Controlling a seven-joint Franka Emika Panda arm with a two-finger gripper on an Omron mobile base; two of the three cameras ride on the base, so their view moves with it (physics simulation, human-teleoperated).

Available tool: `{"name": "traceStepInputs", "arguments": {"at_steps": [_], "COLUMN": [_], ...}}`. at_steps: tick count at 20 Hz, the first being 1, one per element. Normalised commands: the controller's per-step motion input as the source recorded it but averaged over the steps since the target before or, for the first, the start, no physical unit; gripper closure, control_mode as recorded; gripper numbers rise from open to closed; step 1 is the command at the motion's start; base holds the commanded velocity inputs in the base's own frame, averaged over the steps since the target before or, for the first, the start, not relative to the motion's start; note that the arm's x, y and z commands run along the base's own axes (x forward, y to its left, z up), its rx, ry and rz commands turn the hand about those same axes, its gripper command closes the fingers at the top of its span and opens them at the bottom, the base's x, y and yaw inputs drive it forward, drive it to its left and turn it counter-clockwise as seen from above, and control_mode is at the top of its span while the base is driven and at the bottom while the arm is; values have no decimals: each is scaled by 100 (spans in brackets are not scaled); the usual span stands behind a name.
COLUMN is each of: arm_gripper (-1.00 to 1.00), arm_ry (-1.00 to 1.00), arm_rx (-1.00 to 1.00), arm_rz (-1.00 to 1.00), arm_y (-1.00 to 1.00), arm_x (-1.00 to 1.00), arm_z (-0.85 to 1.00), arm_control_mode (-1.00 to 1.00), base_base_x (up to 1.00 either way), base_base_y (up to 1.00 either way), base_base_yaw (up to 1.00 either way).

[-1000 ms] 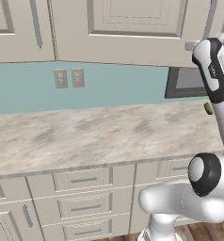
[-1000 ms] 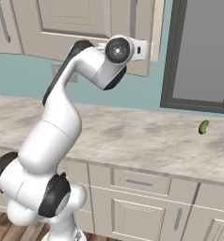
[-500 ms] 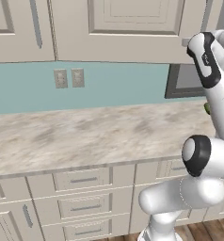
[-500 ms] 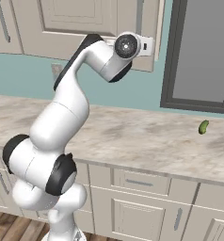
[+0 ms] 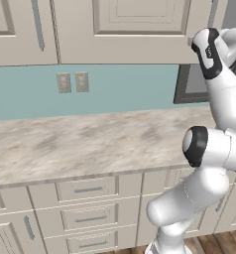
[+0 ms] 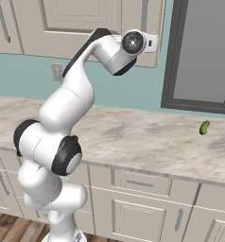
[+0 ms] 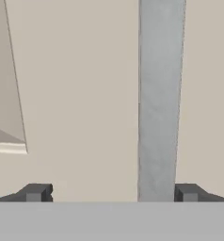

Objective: Open the cabinet. Pick the sponge and place it next to the sink. Then close the cabinet.

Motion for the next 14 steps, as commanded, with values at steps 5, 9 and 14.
{"name": "traceStepInputs", "arguments": {"at_steps": [5,9,14], "arm_gripper": [-100,-100,-100], "arm_ry": [0,0,0], "arm_rx": [0,0,0], "arm_rz": [0,0,0], "arm_y": [10,19,21], "arm_x": [25,27,28], "arm_z": [0,0,0], "arm_control_mode": [-100,-100,-100], "base_base_x": [0,0,0], "base_base_y": [0,0,0], "base_base_yaw": [0,0,0]}}
